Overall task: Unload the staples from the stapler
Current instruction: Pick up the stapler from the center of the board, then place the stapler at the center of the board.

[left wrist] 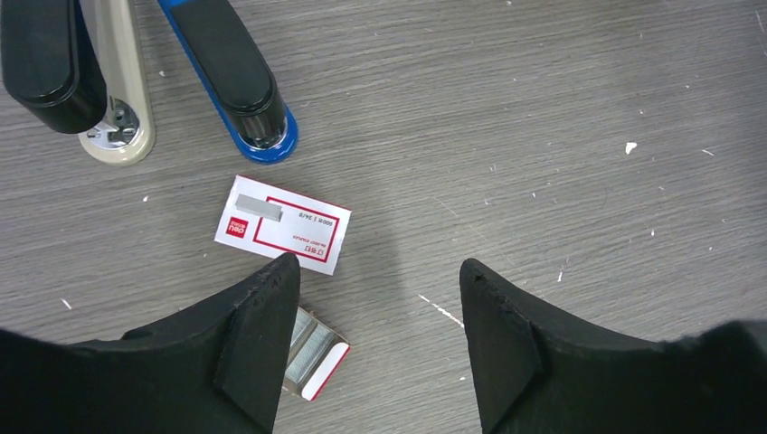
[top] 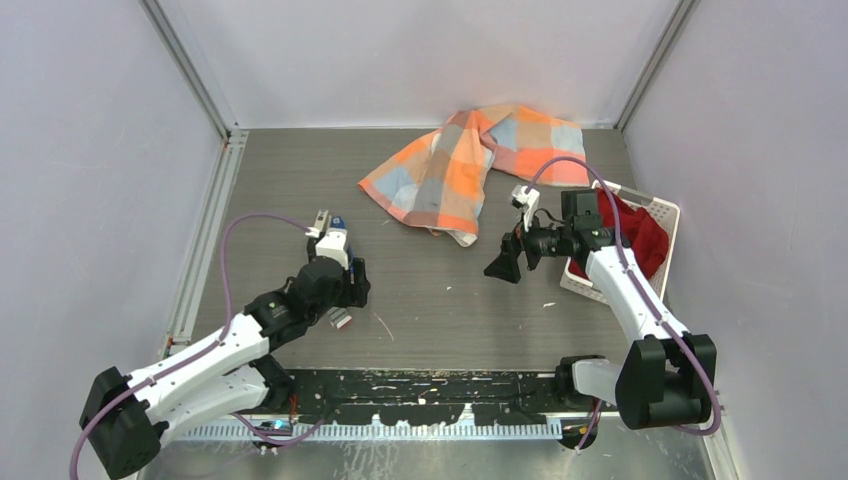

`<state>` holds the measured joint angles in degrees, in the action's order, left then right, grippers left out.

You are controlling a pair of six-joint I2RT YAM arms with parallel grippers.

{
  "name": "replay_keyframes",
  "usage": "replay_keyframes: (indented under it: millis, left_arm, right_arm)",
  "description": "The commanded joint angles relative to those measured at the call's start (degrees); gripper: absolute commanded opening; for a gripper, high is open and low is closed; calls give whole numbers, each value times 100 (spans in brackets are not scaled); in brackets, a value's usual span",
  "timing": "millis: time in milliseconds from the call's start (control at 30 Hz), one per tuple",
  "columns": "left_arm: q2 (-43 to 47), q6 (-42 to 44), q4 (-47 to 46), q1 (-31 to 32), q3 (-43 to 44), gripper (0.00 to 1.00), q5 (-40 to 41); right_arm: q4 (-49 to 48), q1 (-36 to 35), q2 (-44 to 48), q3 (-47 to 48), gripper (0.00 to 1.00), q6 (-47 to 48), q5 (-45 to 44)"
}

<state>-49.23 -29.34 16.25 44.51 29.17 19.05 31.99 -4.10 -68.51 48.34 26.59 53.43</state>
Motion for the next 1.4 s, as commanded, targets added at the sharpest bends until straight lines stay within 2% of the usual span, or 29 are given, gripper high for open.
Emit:
replay_keyframes:
  millis: [0,100,233,367,533,867,1200,1367]
  left_arm:
    - [177,-49,-41,1,288,65,304]
    - [217,-69,72,-3,388,64,411]
    - [-25,-26,985,-3,947,64,830]
    - [-532,51,1567,-1,1537,64,1231]
    - [-1466,147,1834,-144,1979,64,1410]
    - [-2681,299,1005,-1276,2340,56,390]
    - [-3600,428,573,-1724,2726,56,-161]
    - [-4053,438,519,-1899,2879,47,-480]
  right_arm:
    - [-9,-91,133,238,100,71,43]
    - [-112,-113,239,171,100,4,-41]
    - [-291,-115,442,70,100,-119,-181]
    - [-292,-179,529,81,100,-145,-159]
    - [-319,-320,585,79,100,-179,-334]
    - [-305,-599,528,97,100,-145,-518]
    - [-335,-596,486,63,100,-136,-505]
    - [-342,-592,466,58,100,-137,-492]
